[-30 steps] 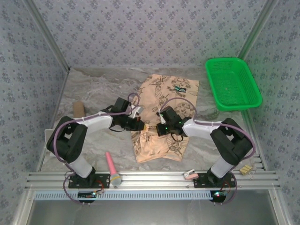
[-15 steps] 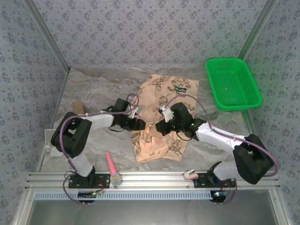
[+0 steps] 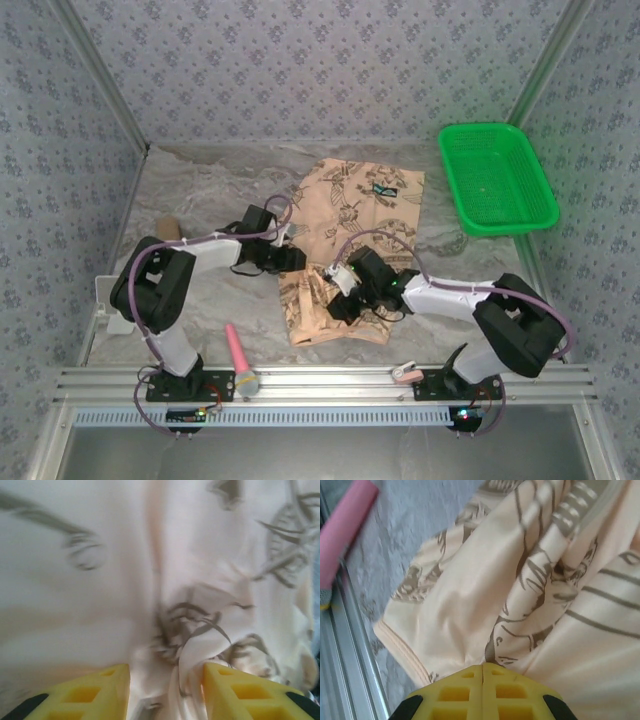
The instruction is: Fold the inside-out t-shirt
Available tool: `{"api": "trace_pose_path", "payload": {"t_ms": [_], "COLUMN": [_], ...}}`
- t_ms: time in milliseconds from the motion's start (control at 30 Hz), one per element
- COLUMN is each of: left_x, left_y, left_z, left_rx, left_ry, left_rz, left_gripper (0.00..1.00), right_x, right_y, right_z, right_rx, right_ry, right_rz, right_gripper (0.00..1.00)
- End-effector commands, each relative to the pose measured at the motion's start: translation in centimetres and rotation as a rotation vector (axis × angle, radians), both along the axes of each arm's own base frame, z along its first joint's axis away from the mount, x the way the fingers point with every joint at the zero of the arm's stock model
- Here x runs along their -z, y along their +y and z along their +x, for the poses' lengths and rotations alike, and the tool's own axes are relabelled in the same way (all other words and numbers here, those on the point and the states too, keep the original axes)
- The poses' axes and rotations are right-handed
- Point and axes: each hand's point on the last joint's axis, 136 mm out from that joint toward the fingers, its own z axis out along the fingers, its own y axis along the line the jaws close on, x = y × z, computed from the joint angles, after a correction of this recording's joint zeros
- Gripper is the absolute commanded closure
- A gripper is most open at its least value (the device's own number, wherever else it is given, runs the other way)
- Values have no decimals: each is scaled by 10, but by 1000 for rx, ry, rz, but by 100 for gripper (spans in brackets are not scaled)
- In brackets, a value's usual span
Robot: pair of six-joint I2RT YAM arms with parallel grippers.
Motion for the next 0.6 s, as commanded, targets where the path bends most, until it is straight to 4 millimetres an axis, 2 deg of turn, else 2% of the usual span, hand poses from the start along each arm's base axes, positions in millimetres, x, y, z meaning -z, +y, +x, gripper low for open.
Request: {"api": "trace_pose_path", "payload": {"t_ms": [0, 200, 267, 300, 367, 500, 567], "left_x": [13, 13, 7, 2, -10, -44, -60], "left_y": [20, 30, 27, 23, 16, 8, 3], "left_z": [2, -2, -4, -6, -10, -27, -32], "left_rx": [-67, -56, -45, -34, -11, 24, 27], "left_ry": [36, 43, 34, 26, 16, -18, -49], "left_rz": [88, 156, 128, 98, 44, -10, -29], "left_gripper": [59, 60, 60, 60, 60, 55, 52], "right_x": [8, -5, 1, 4, 1, -43, -58], "right_y": [-13, -32, -40, -43, -44, -40, -39], "right_z": [-4, 32, 39, 39, 41, 54, 64], "right_rx": [-23, 152, 193, 197, 207, 272, 312], "right_ry": [-21, -69, -89, -95, -98, -161, -184], "right_rz": [-53, -3, -55, -84, -100, -33, -29], "right_gripper": [100, 100, 100, 89, 79, 61, 58]}}
